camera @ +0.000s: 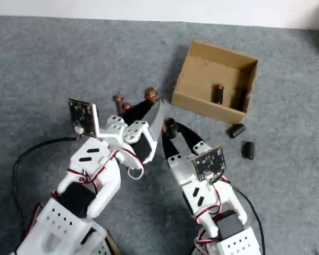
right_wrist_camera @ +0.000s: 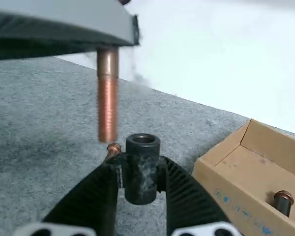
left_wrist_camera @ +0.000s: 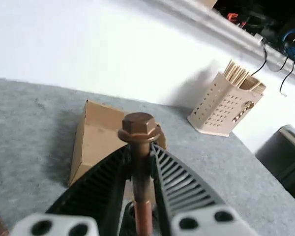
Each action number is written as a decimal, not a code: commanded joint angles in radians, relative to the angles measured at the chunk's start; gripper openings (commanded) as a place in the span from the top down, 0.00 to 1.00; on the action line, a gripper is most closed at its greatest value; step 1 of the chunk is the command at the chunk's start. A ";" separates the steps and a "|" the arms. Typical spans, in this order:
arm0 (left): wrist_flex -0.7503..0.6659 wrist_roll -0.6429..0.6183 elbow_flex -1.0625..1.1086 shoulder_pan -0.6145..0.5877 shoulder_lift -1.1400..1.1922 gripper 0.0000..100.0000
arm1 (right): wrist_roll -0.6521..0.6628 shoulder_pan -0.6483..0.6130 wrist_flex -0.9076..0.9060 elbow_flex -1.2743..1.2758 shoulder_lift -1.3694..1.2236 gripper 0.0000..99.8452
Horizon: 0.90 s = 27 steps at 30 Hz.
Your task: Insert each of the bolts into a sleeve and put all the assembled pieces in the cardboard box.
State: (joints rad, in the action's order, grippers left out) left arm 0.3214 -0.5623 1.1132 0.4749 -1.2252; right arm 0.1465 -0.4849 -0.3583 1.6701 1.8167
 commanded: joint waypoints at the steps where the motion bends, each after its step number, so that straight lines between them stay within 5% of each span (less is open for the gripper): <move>1: -0.084 -0.003 0.015 0.019 -0.024 0.99 | 0.014 -0.007 -0.002 0.147 -0.004 0.99; 7: -0.130 -0.003 0.045 0.015 -0.024 0.99 | -0.081 -0.008 -0.001 0.143 0.004 0.99; 27: -0.137 0.117 0.117 0.002 -0.024 0.99 | -0.083 -0.090 -0.001 0.143 0.005 0.99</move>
State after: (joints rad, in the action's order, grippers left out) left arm 0.1987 -0.4672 1.2267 0.4749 -1.2329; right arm 0.0729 -0.5646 -0.3598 1.6701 1.8151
